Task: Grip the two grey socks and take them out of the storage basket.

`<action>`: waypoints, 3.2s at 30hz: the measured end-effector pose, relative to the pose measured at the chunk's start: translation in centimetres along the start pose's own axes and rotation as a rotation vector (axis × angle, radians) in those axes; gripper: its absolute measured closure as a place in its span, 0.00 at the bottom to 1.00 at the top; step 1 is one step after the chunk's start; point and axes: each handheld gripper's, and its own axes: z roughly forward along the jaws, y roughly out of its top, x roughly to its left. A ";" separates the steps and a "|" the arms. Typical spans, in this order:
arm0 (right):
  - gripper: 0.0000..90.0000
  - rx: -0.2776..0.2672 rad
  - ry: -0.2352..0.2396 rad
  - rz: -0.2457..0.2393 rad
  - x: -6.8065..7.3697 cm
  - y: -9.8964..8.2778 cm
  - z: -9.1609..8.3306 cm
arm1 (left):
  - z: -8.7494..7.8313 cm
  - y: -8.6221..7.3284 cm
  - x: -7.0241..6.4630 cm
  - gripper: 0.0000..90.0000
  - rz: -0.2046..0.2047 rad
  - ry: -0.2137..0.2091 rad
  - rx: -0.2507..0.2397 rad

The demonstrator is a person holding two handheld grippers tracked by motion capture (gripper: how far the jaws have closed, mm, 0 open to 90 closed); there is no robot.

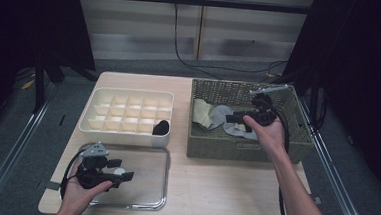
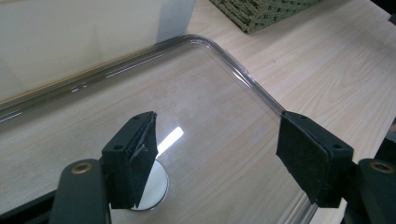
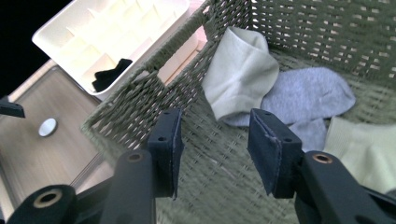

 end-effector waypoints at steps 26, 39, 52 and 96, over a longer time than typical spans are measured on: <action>0.62 0.188 -0.133 0.132 -10.0 2.0 5.5 | 0.0 -0.1 0.8 0.32 -0.013 0.006 0.002; 0.63 0.304 -0.200 0.171 -11.9 0.3 6.1 | 0.3 -0.2 0.7 0.32 -0.005 -0.002 0.016; 0.96 0.349 -0.197 0.202 -12.2 0.2 6.6 | 0.2 -0.3 0.7 0.32 0.001 0.005 0.017; 0.67 0.232 -0.205 0.100 -9.4 0.2 1.4 | 0.9 0.1 0.6 0.32 0.005 0.001 0.032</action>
